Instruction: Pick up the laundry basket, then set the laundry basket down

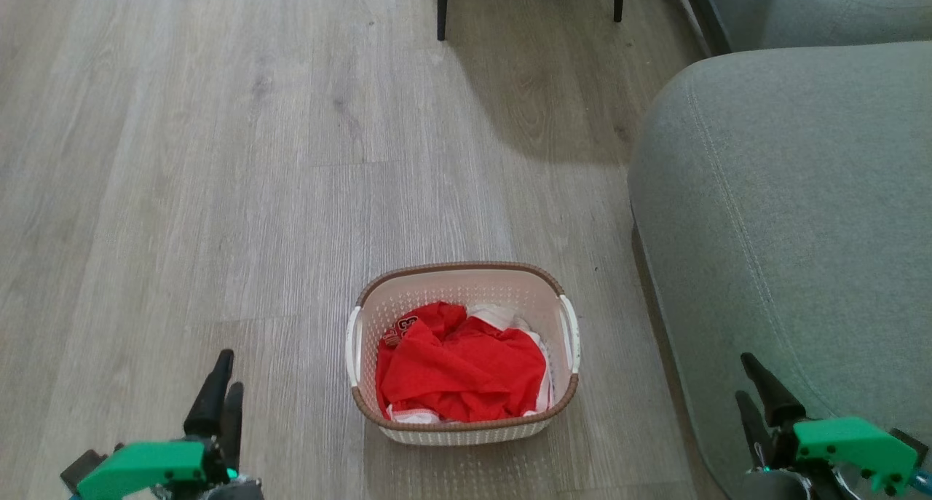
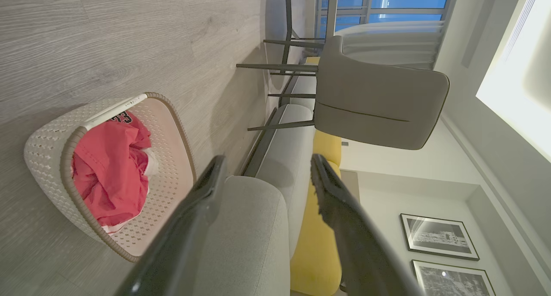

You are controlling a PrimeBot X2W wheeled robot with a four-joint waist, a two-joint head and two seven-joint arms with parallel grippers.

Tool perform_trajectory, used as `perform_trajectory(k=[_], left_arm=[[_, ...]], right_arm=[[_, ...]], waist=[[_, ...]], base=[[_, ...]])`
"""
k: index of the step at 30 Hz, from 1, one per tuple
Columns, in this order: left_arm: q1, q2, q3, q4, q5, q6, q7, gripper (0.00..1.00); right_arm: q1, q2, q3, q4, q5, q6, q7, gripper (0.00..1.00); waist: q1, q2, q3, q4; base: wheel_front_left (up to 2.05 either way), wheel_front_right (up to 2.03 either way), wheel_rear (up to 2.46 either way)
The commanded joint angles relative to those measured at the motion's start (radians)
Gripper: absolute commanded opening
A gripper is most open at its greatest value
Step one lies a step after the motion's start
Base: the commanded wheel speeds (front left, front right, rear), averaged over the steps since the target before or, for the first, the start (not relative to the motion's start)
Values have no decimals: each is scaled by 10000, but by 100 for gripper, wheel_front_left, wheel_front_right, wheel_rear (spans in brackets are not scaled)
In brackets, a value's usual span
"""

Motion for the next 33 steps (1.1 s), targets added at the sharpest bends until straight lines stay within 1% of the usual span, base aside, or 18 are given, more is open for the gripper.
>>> perform_trajectory(k=[1, 6, 12, 27, 28, 33], left_arm=[[-391, 75, 33, -423, 169, 9, -95, 100], [-385, 78, -61, -606, 536, 47, -242, 100], [-392, 82, -181, -854, 1219, 148, -418, 100], [-451, 91, -564, -1504, 3729, 543, -858, 100], [-451, 91, -564, -1504, 3729, 543, -858, 100], [-452, 94, -731, -1679, 4689, 688, -1005, 100]], right_arm=[[-355, -47, 90, -385, -173, 3, -111, 100], [-364, -53, 165, -487, -616, 5, -258, 100], [-368, -61, 246, -657, -1313, 6, -434, 100], [-399, -80, 616, -1300, -3821, 9, -873, 100], [-399, -80, 616, -1300, -3821, 9, -873, 100], [-390, -86, 724, -1480, -4731, 10, -1020, 100]], waist=[[0, 0, -7, 0], [0, 0, -26, 4], [0, 0, -43, 18], [0, 0, -70, 50], [0, 0, -70, 50], [0, 0, -78, 57]], base=[[0, 0, 0], [0, 0, 0], [0, 0, 0], [0, 0, 0], [0, 0, 0], [0, 0, 0]])
